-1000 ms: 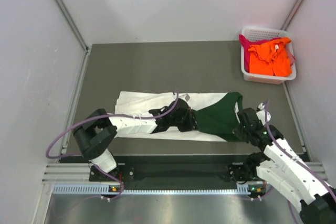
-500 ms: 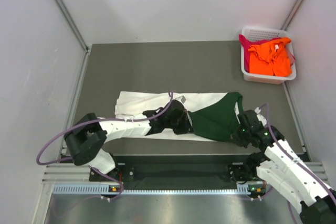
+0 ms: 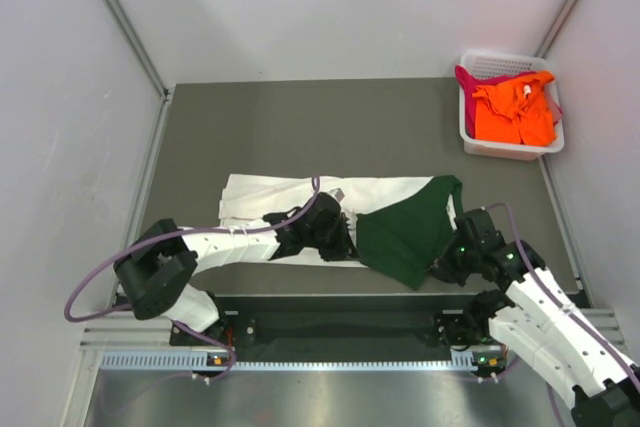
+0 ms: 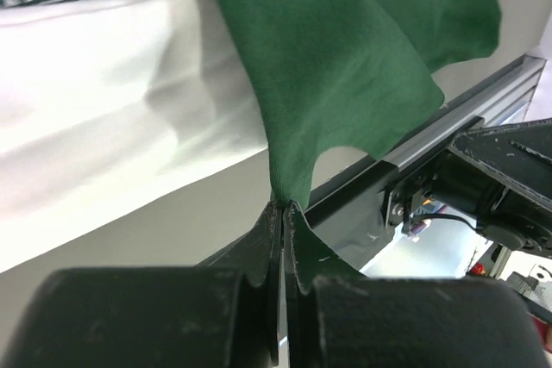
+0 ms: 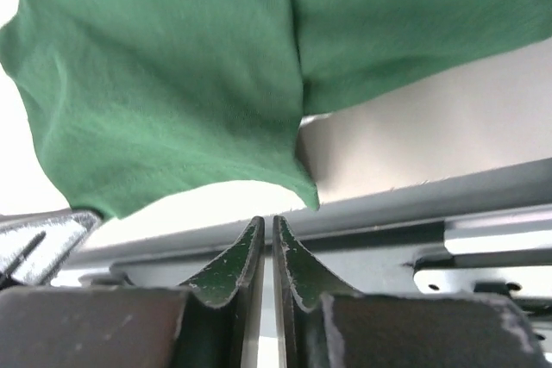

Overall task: Fold and stack the t-shirts
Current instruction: Fold the tshirt

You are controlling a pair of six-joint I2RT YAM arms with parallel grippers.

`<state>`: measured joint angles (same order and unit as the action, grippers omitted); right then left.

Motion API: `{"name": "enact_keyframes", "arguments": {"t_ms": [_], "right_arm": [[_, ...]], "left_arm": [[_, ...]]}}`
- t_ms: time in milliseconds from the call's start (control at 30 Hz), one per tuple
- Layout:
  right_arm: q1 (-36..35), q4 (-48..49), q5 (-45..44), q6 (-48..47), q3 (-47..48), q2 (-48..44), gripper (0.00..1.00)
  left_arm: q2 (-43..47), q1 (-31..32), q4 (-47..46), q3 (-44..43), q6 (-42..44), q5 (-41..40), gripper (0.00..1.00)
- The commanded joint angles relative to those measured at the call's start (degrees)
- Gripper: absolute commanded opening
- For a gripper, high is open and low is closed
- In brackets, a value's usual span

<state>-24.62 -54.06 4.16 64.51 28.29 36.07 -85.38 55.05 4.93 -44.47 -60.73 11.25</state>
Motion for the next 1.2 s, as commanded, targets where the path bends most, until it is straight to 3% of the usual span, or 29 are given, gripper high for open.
{"name": "enact_keyframes", "arguments": {"t_ms": [0, 67, 100, 133, 167, 200, 367, 467, 500, 567, 633, 667, 900, 1167], "right_arm": [[-0.51, -0.16, 7.52, -0.88, 3.25, 1.98, 0.11], [-0.51, -1.56, 7.18, -1.84, 5.53, 2.42, 0.2], [-0.6, -2.18, 6.22, -2.19, 6.68, 2.33, 0.4], [-0.52, -3.23, 4.9, -2.54, 7.9, 2.33, 0.51], [-0.51, -5.07, 1.23, -3.33, 10.61, 2.16, 0.69], [-0.51, -6.13, -1.06, -3.6, 12.03, 1.98, 0.72], [-0.51, -5.8, -12.67, -6.23, 15.83, 2.86, 0.69], [-0.51, -2.46, -13.56, -7.12, 14.25, 4.61, 0.66], [-0.51, -1.75, -13.57, -7.47, 13.81, 4.97, 0.64], [-0.51, 0.71, -13.74, -7.82, 12.23, 6.28, 0.63], [-0.51, 2.37, -14.79, -8.17, 11.09, 6.99, 0.61], [-0.51, 2.82, -15.32, -8.09, 10.65, 7.08, 0.61], [-0.51, 6.59, -17.96, -5.63, 5.03, 7.78, 0.57], [-0.51, 13.89, -18.84, -4.48, -0.6, 13.67, 0.53]], "left_arm": [[3.11, -0.73, 0.61, 1.14, 0.08, 2.29, 0.0], [3.55, -0.99, 0.78, 1.75, 0.0, 2.64, 0.0], [3.91, -0.99, 1.05, 2.01, 0.0, 2.73, 0.0], [4.17, -1.08, 1.13, 2.19, 0.0, 2.9, 0.0], [4.52, -0.99, 1.48, 2.71, -0.18, 3.17, 0.0], [4.87, -1.08, 1.57, 3.07, -0.44, 3.17, 0.0], [7.07, -1.08, 2.28, 5.53, -1.15, 2.99, 0.0], [7.43, -1.08, 2.81, 6.14, -0.97, 3.17, 0.0], [7.34, -1.08, 2.81, 6.23, -0.8, 3.26, 0.1], [6.73, -1.08, 4.03, 5.71, -0.1, 2.99, 0.41], [6.2, -1.08, 5.26, 4.66, 0.7, 1.94, 0.58], [6.54, -1.08, 6.22, 4.48, 1.31, 1.5, 0.61], [9.35, -4.32, 13.86, 0.44, 6.76, -1.58, 0.63], [17.87, -23.48, 21.52, -1.15, 16.59, 1.67, 0.61]]}}
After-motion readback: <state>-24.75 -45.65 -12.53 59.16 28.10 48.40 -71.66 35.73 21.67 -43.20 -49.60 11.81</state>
